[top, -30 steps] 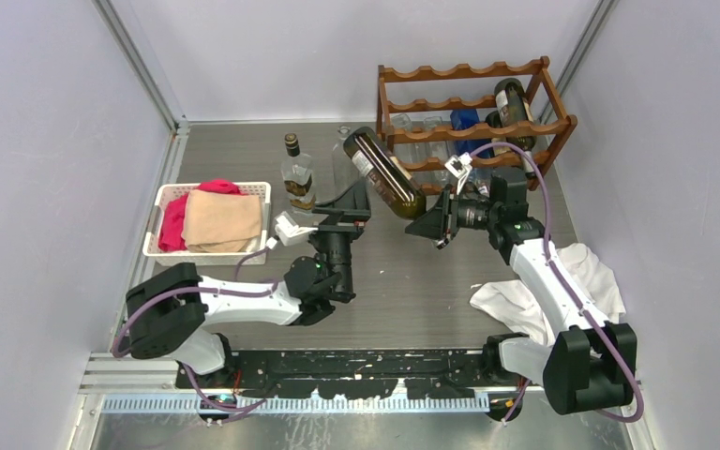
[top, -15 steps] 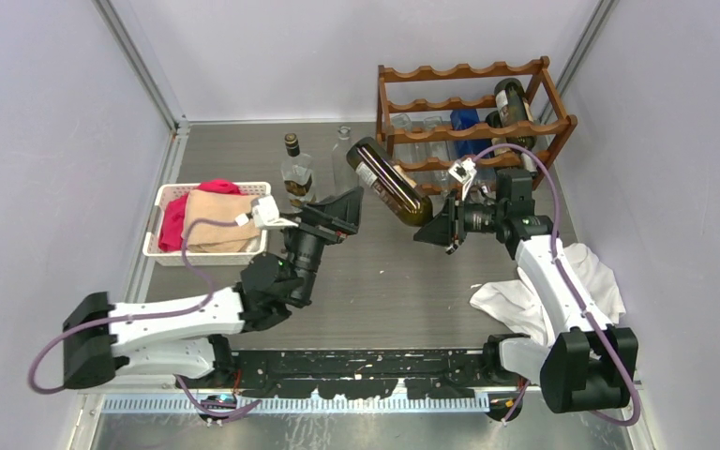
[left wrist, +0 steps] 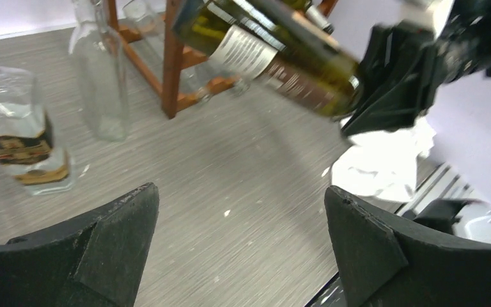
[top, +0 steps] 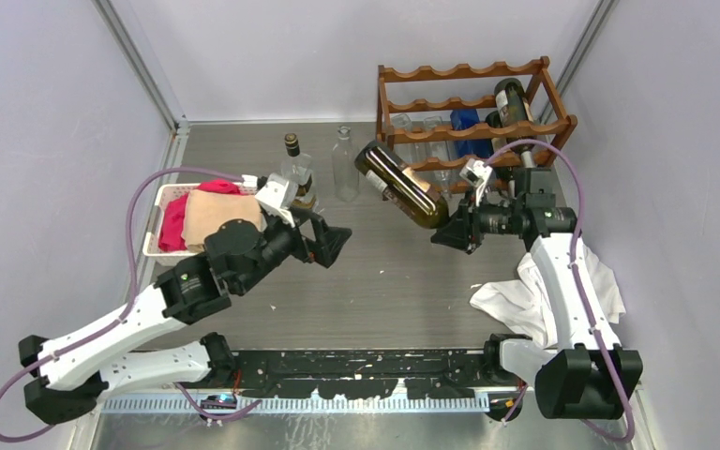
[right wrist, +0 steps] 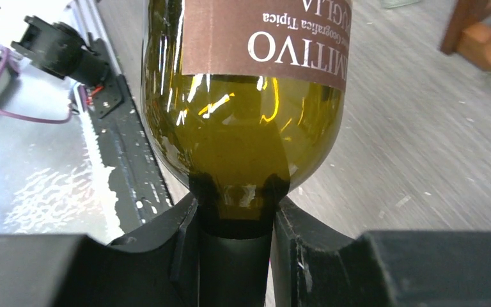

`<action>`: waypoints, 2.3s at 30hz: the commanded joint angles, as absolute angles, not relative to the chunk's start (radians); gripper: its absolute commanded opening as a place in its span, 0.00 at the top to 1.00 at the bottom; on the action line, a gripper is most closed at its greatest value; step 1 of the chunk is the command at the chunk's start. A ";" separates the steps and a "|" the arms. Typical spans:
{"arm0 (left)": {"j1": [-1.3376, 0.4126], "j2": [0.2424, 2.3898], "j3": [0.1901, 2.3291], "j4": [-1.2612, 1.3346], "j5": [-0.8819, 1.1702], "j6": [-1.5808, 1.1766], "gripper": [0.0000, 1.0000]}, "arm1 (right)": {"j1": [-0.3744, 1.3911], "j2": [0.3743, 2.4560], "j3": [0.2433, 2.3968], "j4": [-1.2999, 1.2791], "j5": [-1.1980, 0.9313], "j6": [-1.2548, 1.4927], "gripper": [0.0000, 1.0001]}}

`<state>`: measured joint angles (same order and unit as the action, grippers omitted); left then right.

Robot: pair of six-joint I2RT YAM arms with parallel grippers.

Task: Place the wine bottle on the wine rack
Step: Place the wine bottle in the wine rack.

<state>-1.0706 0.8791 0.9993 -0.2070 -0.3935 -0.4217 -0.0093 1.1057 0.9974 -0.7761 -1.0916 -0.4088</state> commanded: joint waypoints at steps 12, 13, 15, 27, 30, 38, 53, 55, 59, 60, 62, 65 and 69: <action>-0.883 0.868 1.119 -0.544 -0.229 -0.093 0.00 | -0.133 1.091 1.114 -0.984 -1.101 -0.765 0.99; -0.873 0.873 1.115 -0.541 -0.221 -0.085 0.00 | -0.133 1.096 1.125 -1.014 -1.094 -0.792 0.99; -0.861 0.878 1.112 -0.536 -0.207 -0.075 0.00 | -0.133 1.108 1.153 -1.090 -1.077 -0.849 0.99; -0.859 0.726 0.934 -0.495 -0.181 0.056 0.00 | -0.133 0.988 1.174 -1.282 -0.875 -0.905 0.99; -0.859 0.693 0.871 -0.474 -0.232 0.084 0.00 | -0.139 0.980 1.141 -1.254 -0.816 -0.864 0.99; -0.859 0.673 0.838 -0.463 -0.240 0.070 0.00 | -0.290 1.006 1.158 -1.298 -0.783 -0.903 0.99; -0.859 0.664 0.835 -0.470 -0.242 0.075 0.01 | -0.593 1.103 1.272 -1.430 -0.773 -1.065 0.99; -0.859 0.666 0.834 -0.471 -0.240 0.076 0.01 | -0.630 1.127 1.297 -1.433 -0.781 -1.069 0.99; -0.859 0.667 0.835 -0.474 -0.239 0.078 0.01 | -0.677 1.175 1.334 -1.418 -0.794 -1.059 0.99; -0.859 0.667 0.835 -0.473 -0.241 0.079 0.01 | -0.682 1.183 1.336 -1.408 -0.796 -1.053 0.99; -0.859 0.665 0.834 -0.473 -0.241 0.079 0.01 | -0.685 1.199 1.335 -1.375 -0.798 -1.027 0.99; -0.859 0.664 0.833 -0.472 -0.244 0.081 0.01 | -0.685 1.215 1.333 -1.310 -0.803 -0.978 0.99; -0.859 0.664 0.832 -0.472 -0.245 0.083 0.01 | -0.685 1.242 1.341 -1.254 -0.812 -0.918 0.99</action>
